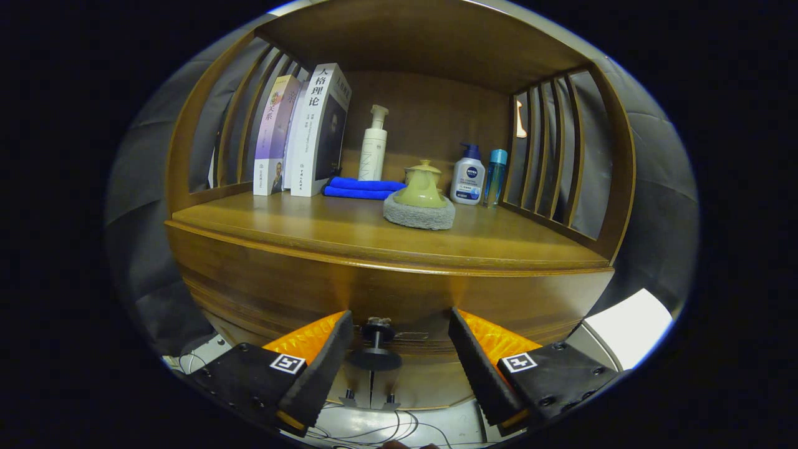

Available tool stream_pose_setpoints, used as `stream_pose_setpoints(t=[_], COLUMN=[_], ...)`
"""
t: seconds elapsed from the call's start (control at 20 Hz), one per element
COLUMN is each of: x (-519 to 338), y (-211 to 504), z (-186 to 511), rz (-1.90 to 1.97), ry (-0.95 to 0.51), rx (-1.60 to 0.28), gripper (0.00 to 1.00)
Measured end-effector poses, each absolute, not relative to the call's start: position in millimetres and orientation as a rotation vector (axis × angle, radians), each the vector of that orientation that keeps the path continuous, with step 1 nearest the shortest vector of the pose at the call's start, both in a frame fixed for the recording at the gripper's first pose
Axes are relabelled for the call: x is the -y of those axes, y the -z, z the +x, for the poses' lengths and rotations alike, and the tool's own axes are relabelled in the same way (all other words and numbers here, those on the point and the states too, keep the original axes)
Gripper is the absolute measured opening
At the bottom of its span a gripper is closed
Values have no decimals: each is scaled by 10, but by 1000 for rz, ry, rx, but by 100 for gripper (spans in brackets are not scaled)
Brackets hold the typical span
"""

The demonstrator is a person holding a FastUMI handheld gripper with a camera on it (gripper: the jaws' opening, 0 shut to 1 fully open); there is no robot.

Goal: Pull open the drawer, take out the items inside it, and place them on the countertop above the cabinet.

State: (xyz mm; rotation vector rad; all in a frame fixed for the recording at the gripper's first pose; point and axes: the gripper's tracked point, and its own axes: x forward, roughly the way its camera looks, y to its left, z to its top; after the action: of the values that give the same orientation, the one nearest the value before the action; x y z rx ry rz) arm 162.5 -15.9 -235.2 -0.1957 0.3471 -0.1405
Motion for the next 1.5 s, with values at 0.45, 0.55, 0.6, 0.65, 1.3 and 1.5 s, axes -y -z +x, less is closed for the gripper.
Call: stream_pose_setpoints(t=[0.45, 0.55, 0.6, 0.65, 1.3, 1.5], x=[-45, -11, 5, 19, 452, 506], y=[1279, 989, 848, 723, 224, 154], z=[1226, 1069, 984, 896, 203, 216], rz=[-193, -180, -184, -191, -160, -138], ry=[53, 44, 38, 33, 67, 77], rx=[-125, -84, -59, -38, 23, 26], gripper=[98, 98, 98, 98, 98, 98])
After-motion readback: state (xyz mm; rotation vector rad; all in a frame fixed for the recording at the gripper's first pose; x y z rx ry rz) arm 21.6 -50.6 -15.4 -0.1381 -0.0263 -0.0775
